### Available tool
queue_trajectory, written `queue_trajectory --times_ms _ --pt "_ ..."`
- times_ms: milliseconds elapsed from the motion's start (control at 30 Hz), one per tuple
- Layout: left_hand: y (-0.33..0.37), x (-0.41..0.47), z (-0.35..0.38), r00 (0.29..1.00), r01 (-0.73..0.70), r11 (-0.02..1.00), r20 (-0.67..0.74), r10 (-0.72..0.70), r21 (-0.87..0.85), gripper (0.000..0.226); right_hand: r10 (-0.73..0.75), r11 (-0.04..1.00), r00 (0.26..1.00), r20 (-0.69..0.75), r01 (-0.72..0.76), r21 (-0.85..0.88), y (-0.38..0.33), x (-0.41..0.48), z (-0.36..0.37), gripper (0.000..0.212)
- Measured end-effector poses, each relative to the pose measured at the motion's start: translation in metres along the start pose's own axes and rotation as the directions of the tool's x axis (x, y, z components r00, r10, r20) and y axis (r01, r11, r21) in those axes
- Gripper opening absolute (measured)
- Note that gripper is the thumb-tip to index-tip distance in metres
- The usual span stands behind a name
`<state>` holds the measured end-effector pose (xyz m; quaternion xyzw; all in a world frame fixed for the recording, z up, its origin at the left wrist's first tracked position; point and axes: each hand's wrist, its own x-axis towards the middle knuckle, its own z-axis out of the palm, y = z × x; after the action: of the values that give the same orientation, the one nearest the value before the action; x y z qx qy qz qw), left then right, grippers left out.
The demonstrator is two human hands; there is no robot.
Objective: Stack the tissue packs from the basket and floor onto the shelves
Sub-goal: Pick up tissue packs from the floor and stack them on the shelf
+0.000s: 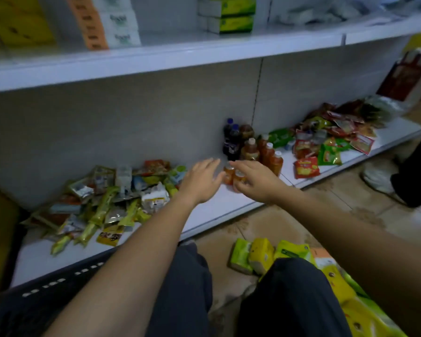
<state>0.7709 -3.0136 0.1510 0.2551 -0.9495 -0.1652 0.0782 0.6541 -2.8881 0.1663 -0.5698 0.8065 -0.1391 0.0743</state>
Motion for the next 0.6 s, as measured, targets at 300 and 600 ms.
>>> queue_trajectory --times_ms 300,600 --pt "0.015 0.03 0.204 0.911 0.07 0.991 0.411 -0.018 -0.113 0.047 0.329 0.919 0.899 0.29 -0.375 0.121 0.145 -0.05 0.129 0.056" --pt "-0.004 0.034 0.395 0.701 0.306 0.943 0.701 -0.13 -0.132 0.063 0.468 0.71 0.701 0.537 -0.661 0.244 0.212 -0.086 0.31 0.058"
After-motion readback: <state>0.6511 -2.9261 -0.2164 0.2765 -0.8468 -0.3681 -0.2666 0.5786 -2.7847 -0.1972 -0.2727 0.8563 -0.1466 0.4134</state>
